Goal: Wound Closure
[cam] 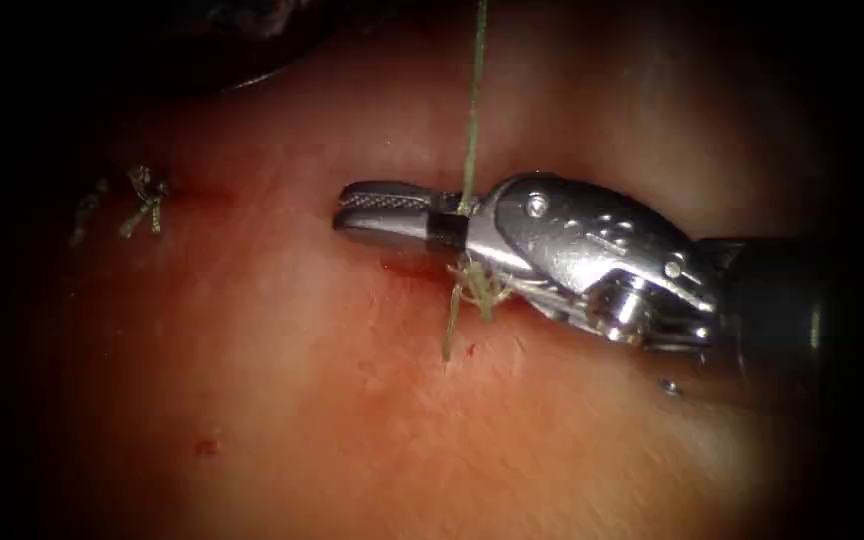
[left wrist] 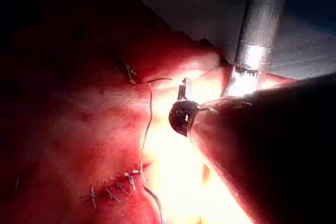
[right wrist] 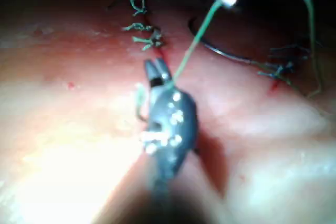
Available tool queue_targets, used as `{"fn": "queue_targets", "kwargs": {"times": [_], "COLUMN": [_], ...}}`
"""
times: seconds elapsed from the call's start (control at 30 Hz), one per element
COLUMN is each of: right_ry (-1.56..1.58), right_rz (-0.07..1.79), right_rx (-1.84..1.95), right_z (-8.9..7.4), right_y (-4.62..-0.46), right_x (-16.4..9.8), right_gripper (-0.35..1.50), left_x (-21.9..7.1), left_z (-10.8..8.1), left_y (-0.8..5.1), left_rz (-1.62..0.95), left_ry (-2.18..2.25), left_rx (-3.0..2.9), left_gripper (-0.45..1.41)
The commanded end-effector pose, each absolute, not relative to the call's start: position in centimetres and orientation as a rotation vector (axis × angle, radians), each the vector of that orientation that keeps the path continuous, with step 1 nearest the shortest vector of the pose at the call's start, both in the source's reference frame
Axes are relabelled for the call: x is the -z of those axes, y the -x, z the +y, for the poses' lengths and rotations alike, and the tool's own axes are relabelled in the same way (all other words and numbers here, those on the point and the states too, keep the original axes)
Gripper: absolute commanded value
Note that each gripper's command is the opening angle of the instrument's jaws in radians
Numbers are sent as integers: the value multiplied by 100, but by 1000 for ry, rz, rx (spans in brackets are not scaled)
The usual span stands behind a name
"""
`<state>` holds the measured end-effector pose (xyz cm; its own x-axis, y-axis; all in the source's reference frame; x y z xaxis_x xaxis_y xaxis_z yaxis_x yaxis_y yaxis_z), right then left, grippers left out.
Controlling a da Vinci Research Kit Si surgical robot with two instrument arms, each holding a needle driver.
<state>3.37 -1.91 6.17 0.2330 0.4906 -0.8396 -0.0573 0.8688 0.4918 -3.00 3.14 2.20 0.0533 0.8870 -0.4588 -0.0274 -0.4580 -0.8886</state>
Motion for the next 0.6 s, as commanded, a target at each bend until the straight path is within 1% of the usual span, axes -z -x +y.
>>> {"fn": "queue_targets", "kwargs": {"times": [0.03, 0.07, 0.1, 0.13, 0.27, 0.5, 0.57, 0.6], "right_ry": [-386, -358, -319, -294, -295, -295, -295, -304], "right_rz": [1317, 1322, 1310, 1296, 1303, 1303, 1303, 1305], "right_rx": [-404, -428, -463, -486, -478, -480, -480, -479], "right_z": [-189, -188, -187, -185, -186, -186, -186, -187], "right_y": [-349, -352, -357, -361, -368, -368, -368, -367], "right_x": [-624, -625, -625, -626, -625, -624, -624, -624], "right_gripper": [9, 61, 128, 148, 148, 148, 146, 140], "left_x": [-224, -225, -225, -226, -227, -227, -227, -227], "left_z": [317, 317, 316, 315, 313, 313, 313, 313], "left_y": [307, 308, 309, 311, 314, 314, 314, 314], "left_rz": [-889, -887, -885, -883, -878, -878, -878, -878], "left_ry": [1571, 1571, 1571, 1570, 1570, 1570, 1570, 1570], "left_rx": [-1507, -1507, -1508, -1509, -1510, -1510, -1510, -1510], "left_gripper": [-45, -45, -45, -45, -45, -45, -45, -45]}}
